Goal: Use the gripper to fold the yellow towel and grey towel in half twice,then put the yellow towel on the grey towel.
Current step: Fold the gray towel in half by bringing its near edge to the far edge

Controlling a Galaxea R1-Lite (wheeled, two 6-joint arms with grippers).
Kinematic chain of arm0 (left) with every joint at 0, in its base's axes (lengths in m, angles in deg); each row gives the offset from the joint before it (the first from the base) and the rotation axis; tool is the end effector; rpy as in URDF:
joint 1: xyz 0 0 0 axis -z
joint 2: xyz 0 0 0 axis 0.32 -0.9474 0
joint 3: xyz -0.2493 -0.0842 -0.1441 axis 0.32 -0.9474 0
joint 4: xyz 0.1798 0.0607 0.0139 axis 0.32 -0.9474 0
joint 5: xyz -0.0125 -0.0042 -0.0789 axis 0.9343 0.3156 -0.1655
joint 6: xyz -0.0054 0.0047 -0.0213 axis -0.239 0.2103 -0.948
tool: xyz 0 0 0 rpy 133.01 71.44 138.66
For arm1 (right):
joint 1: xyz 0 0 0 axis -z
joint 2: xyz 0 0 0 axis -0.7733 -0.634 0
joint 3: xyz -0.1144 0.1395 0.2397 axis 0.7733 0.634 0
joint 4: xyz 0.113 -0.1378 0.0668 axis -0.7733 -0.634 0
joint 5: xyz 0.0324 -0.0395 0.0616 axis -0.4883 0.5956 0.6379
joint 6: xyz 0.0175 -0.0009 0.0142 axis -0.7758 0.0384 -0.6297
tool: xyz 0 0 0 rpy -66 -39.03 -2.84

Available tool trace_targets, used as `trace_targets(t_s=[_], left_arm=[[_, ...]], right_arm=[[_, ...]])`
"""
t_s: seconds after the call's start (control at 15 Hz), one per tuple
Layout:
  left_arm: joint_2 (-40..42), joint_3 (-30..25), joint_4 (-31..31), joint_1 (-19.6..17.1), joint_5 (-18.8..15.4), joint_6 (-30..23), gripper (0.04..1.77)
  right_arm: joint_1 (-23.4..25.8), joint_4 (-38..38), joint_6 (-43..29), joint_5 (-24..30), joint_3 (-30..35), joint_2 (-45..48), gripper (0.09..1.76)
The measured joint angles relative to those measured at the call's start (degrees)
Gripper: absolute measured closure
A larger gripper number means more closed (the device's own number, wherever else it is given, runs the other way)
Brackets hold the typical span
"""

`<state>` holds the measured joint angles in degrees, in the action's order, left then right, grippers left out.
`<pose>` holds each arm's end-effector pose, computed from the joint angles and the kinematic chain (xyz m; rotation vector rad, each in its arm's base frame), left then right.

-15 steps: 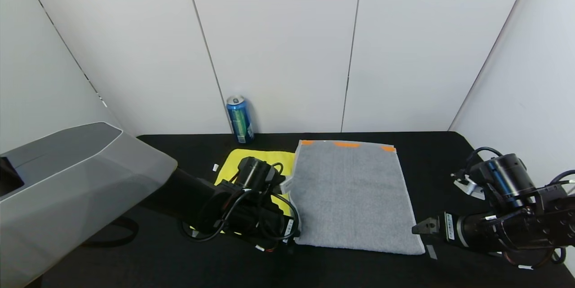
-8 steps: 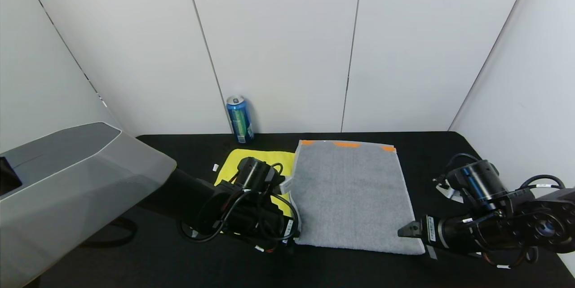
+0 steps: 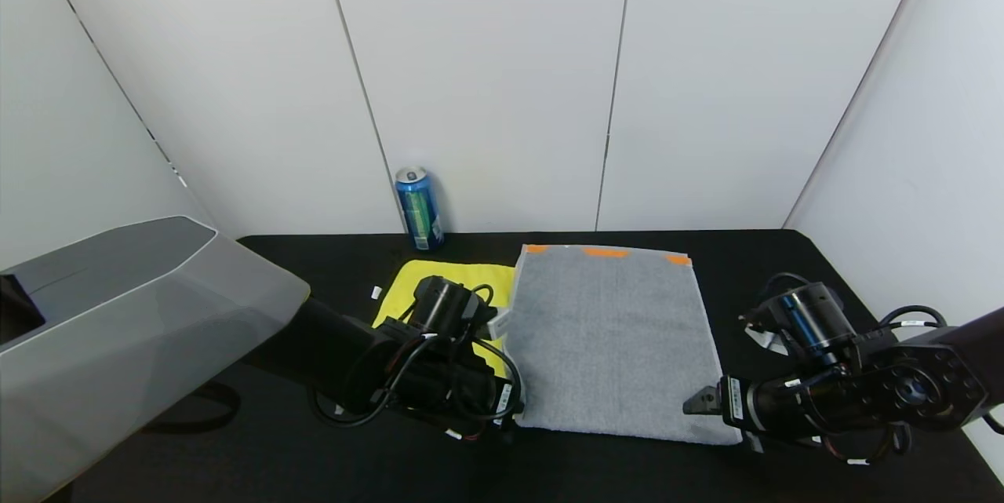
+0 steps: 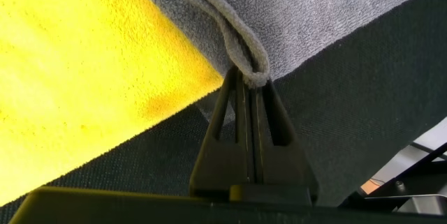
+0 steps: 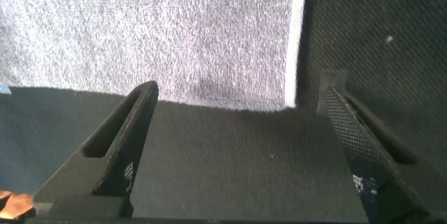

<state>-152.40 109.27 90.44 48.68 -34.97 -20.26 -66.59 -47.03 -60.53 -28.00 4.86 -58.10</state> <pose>0.3223 -0.1947 0.0500 -0.0404 0.9902 -0.7212 0.2881 0.0852 0.0631 0.3780 1.1099 0.0900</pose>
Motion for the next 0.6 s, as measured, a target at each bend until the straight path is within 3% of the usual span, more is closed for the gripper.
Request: trace_targets(t_s=[0.6], left_arm=[[-0.01,-0.11,0.46,-0.35,0.00,0.00,1.71]], right_arm=[[-2.04,-0.28,-0.72,-2.58,-2.13,-2.83,0.14]])
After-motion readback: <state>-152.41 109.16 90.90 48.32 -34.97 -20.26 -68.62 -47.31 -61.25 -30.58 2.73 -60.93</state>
